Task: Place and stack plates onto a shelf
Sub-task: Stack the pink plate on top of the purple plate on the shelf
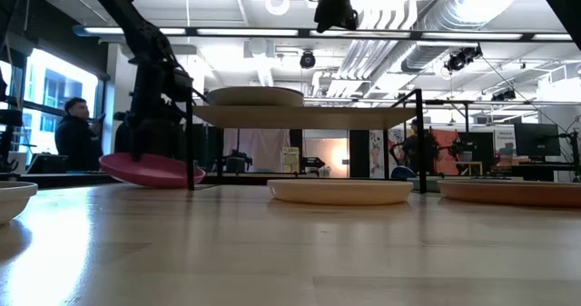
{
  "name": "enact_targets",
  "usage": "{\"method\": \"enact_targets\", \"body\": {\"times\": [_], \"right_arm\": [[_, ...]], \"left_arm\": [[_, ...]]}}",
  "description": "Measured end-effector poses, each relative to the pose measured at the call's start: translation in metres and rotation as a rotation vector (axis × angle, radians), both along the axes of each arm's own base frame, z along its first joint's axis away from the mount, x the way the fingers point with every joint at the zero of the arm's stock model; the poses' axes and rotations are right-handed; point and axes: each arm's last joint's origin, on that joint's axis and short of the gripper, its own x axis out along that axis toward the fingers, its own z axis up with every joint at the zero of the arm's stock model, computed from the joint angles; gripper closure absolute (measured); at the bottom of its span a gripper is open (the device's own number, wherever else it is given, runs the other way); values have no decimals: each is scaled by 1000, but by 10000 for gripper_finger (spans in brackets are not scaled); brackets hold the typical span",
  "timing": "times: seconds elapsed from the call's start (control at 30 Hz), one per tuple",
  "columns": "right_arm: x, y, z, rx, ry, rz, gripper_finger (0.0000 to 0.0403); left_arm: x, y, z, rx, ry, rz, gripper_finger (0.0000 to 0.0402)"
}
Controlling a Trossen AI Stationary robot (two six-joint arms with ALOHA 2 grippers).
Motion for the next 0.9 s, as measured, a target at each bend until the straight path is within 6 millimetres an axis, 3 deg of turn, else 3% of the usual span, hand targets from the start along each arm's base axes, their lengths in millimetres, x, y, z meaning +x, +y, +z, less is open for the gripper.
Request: {"method": "enact_targets", "body": {"times": [0.53,0.9], "right_arm": [[0,0,0,-24,-7,45,318],[0,0,0,-36,-12,70,318]], "left_arm": [[6,-5,15,-33,20,73,401],[19,-12,39,26,170,95,401]]}}
